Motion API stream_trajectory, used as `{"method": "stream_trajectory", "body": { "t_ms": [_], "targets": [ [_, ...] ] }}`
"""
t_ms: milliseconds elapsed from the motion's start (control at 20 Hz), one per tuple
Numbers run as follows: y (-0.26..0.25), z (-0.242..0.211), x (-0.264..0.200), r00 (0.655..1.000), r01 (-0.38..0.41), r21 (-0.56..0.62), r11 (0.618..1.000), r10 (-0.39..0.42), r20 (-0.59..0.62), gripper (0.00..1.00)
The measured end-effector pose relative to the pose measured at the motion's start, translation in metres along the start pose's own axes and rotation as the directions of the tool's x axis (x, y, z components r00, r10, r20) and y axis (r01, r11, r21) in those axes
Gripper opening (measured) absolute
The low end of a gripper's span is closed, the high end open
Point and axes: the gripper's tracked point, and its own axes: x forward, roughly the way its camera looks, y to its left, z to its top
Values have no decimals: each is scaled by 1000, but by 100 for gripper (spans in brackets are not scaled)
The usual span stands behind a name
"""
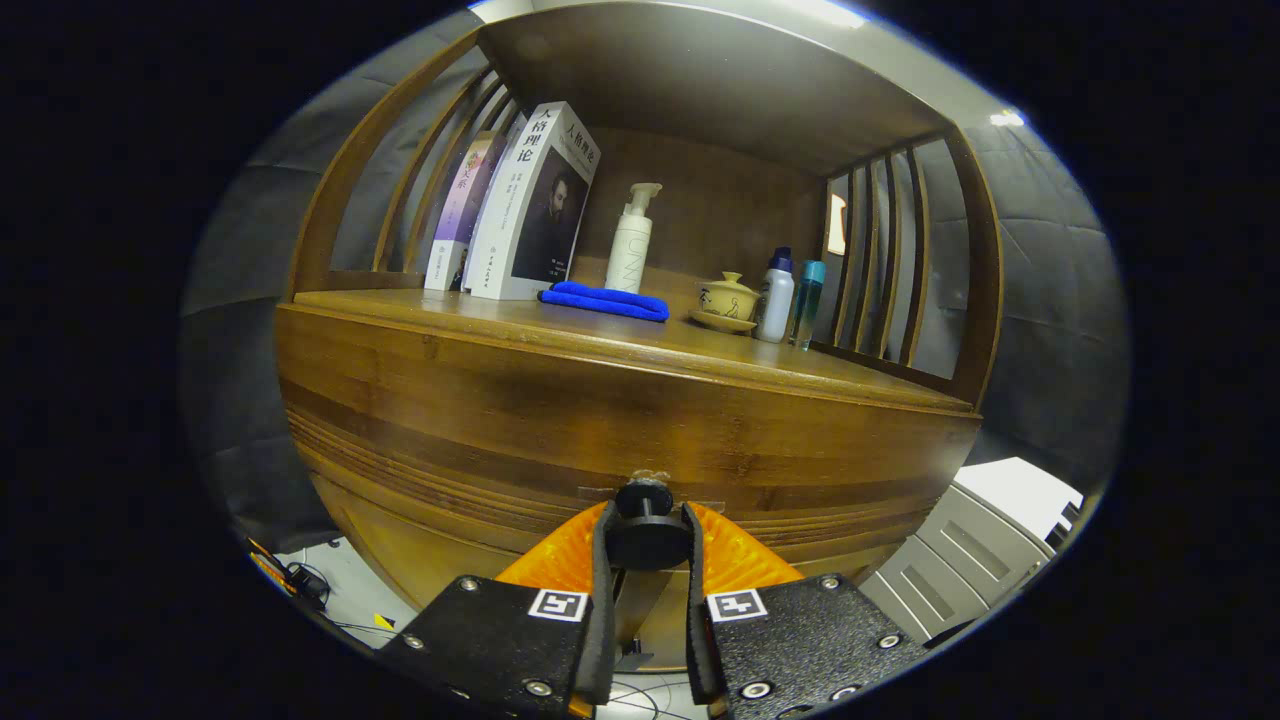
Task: Pull open the drawer, take out the items inside it, and place them on the countertop above the cabinet.
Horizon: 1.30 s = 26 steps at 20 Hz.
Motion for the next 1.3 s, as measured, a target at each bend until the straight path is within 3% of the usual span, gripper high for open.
{"method": "stream_trajectory", "body": {
  "t_ms": [600,850,1300],
  "targets": [
    [-8,-14,-80,1000,6,36,999,-6,-3,29],
    [-12,-18,-113,999,13,103,995,-9,-44,29],
    [-18,-31,-152,997,-1,70,998,6,-73,29]
  ]
}}
